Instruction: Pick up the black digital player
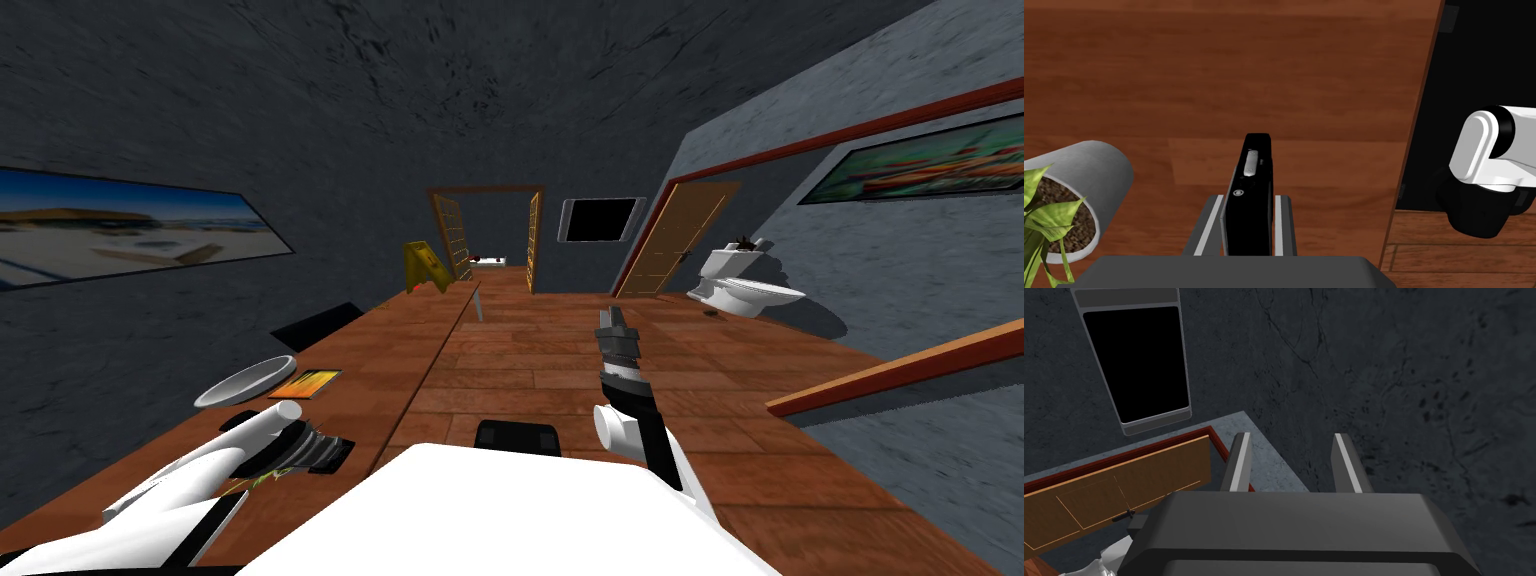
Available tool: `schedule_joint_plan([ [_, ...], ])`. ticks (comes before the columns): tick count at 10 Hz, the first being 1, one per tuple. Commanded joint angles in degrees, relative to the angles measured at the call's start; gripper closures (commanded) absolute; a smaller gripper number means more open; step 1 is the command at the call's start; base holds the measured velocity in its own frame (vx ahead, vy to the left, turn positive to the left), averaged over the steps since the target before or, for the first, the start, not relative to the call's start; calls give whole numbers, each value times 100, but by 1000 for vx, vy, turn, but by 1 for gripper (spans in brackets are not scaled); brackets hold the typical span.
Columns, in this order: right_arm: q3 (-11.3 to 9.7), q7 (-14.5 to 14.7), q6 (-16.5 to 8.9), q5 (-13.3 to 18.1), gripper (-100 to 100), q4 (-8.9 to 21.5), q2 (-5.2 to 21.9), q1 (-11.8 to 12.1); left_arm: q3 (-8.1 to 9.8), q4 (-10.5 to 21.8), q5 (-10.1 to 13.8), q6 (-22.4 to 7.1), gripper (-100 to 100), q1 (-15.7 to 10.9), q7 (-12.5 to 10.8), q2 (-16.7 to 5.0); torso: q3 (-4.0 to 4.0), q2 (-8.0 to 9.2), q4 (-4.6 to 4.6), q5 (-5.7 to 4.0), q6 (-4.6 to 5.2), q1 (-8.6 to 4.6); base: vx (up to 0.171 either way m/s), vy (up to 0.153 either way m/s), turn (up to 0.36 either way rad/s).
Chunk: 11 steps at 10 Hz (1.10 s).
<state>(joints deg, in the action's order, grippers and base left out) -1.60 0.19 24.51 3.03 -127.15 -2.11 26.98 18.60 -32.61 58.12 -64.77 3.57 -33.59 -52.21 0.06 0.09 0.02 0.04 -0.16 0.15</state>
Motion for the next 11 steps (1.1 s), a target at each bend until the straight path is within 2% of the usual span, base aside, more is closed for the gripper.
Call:
schedule_joint_plan([
  [1,0,0,0,0,0,0,0,0,0,0,0,0,100,0,0,0,0,0,0,0,0,0,0,0,0],
  [2,0,0,0,0,0,0,0,0,0,0,0,0,100,0,0,0,0,-1,0,0,0,0,0,0,0],
  [3,0,0,0,0,0,0,0,0,0,0,0,1,0,0,-1,0,-1,-1,0,0,0,0,0,0,0],
  [4,0,0,0,0,0,0,0,0,-19,-286,-168,-183,100,58,-25,127,-1,-1,0,-1,0,-1,103,56,301],
  [5,2,0,0,0,0,0,1,3,-19,-437,-168,-183,100,58,-25,127,-15,-25,-8,2,-14,17,129,53,331],
  [6,1,0,0,0,0,0,1,2,-31,-699,-338,-375,100,163,-76,270,-23,-38,-10,5,-9,21,156,61,350],
  [7,2,0,0,0,0,0,1,3,-31,-834,-338,-375,100,163,-76,270,-30,-50,-14,10,-14,27,123,52,216],
  [8,1,0,0,0,0,0,1,2,-31,-978,-338,-375,100,163,-76,270,-29,-46,-14,18,-5,39,37,20,33],
  [9,0,0,0,0,0,0,1,0,-31,-978,-338,-375,100,163,-76,270,-18,-29,-7,17,6,37,-4,4,-38],
  [10,0,0,0,0,0,0,0,0,-42,-1176,-507,-566,100,269,-127,413,-7,-11,-3,16,4,31,78,37,302],
  [11,1,0,0,0,0,0,1,2,-42,-1317,-507,-566,100,269,-127,413,-14,-19,-11,22,-20,41,99,29,294],
])
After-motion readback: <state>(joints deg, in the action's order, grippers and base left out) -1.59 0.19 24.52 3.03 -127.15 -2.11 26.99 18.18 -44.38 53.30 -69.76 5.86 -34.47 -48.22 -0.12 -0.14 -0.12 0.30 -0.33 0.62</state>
